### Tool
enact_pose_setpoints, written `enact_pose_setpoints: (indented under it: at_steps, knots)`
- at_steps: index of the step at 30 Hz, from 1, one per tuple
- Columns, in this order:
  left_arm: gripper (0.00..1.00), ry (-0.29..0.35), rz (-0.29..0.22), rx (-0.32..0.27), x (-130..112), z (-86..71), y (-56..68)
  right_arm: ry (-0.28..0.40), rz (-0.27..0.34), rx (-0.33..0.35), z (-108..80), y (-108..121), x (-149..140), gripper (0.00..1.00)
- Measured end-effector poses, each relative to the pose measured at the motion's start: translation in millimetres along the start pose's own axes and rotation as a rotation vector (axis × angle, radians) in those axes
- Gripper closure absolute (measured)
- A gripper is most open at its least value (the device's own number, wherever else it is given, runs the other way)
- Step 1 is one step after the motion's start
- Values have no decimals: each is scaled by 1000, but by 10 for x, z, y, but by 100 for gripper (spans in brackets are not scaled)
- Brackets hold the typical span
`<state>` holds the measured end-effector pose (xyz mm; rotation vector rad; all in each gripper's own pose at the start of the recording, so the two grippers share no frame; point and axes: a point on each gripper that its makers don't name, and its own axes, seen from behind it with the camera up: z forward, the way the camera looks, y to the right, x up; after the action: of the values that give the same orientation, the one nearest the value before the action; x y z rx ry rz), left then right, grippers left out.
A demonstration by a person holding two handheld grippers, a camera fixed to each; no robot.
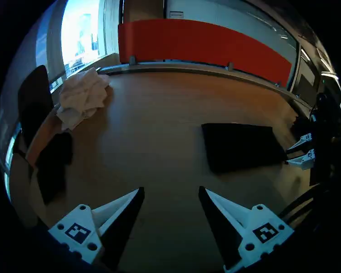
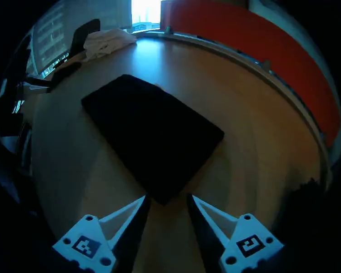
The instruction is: Fold towel
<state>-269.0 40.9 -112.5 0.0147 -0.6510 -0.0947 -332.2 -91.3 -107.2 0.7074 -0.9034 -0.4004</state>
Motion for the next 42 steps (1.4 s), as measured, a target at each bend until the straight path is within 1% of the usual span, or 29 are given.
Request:
enact_pose_setpoints:
  at_steps: [5,8,12,16,20,23,29,32,38,42]
  knots:
    - [12,3,-4,5,-7,-17,-20,-13,-6,20,3,-37,-26,70]
    - [12,4,-6,5,-7,-28,-25,-11,-10,25,13,-49,-22,78]
    - [12,5,0,6,-3,-36,-28,-2,-20,27,23,-57,7,91]
    - [12,9,5,4,5,-46,-19,14,-28,29,-1,-67,51,94]
    - [12,11,4,2,17,-49,-13,28,-31,25,-23,-64,101,95]
    - [12,12,3,3,25,-50,-15,53,-25,20,-53,-52,207,95]
    - [12,14,5,5,25,-67,-24,126,-29,3,-187,-13,564,95]
    - [12,15,7,5,17,-76,-23,157,-48,-2,-262,-4,756,95]
    - [12,15,5,1,-4,-86,5,208,-104,-9,-389,-20,1126,95]
    - [12,16,2,-5,-11,-94,24,239,-130,-7,-459,-51,1316,95]
